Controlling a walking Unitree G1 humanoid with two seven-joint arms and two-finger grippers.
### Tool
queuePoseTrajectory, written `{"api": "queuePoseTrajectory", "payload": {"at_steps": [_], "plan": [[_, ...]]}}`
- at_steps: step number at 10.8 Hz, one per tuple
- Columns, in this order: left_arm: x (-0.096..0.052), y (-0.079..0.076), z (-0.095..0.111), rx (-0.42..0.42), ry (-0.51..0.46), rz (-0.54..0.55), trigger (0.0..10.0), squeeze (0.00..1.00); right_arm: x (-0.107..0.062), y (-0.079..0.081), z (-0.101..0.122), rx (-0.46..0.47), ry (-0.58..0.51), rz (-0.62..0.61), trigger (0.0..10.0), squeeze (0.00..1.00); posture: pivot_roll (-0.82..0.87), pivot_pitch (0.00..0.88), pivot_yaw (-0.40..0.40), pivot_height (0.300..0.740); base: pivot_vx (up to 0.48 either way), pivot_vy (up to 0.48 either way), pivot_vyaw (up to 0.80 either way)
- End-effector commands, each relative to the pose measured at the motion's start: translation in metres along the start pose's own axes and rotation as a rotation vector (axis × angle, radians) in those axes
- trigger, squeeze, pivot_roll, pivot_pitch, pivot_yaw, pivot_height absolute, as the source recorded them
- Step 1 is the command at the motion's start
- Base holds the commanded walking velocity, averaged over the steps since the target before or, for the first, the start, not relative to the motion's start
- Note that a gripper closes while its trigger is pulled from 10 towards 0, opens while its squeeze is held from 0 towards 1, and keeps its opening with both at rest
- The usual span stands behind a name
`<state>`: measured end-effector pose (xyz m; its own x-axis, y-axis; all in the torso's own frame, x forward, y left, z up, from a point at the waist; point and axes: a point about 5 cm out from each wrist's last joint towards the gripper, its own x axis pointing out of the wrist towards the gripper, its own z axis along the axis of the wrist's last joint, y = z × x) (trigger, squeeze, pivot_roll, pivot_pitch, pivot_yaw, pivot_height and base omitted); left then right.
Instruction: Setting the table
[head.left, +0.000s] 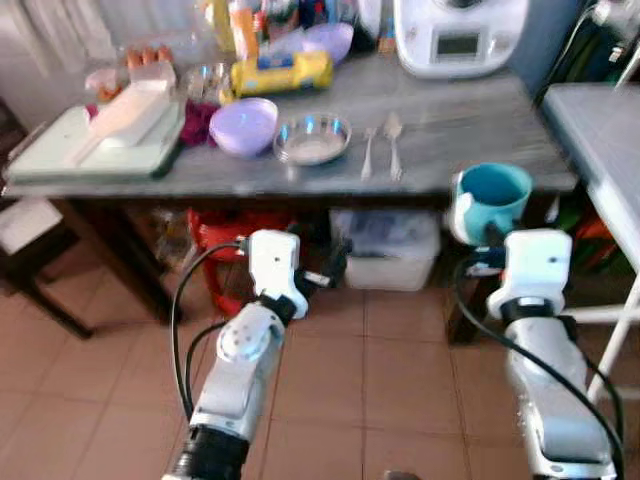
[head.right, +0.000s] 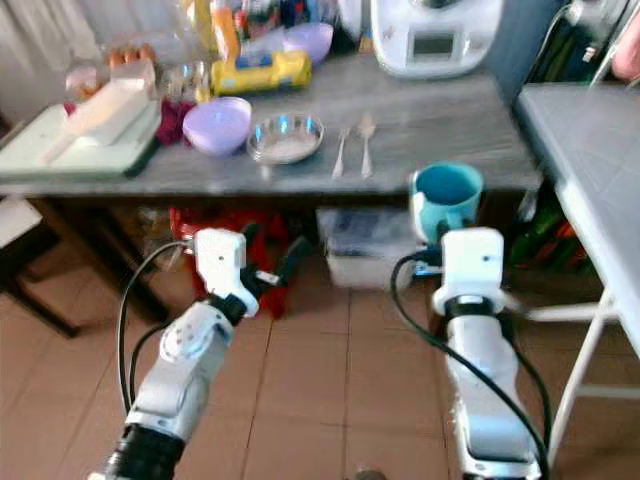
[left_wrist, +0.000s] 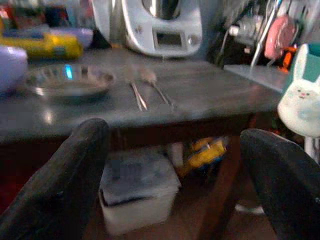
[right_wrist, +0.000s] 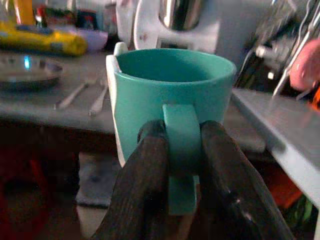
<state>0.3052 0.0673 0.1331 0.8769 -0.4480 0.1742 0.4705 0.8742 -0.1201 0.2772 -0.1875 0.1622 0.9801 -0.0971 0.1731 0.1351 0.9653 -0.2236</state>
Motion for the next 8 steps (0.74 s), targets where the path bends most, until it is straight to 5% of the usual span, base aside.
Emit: {"api": "queuePoseTrajectory", "payload": {"at_steps": [1, 8], "plan": [[-0.002, 0.012, 0.008, 0.033, -0.023, 0.044, 10.0, 0.00, 0.001, 0.007, 0.011, 0.018, -0.042, 0.018, 10.0, 0.00, -0.19, 0.085, 0.080, 0.740, 0.285, 0.000, 0.00], [-0.001, 0.015, 0.017, 0.046, -0.049, 0.072, 10.0, 0.00, 0.003, 0.003, 0.024, -0.023, -0.092, 0.004, 10.0, 0.00, -0.20, 0.086, 0.084, 0.740, 0.287, 0.000, 0.00]]}}
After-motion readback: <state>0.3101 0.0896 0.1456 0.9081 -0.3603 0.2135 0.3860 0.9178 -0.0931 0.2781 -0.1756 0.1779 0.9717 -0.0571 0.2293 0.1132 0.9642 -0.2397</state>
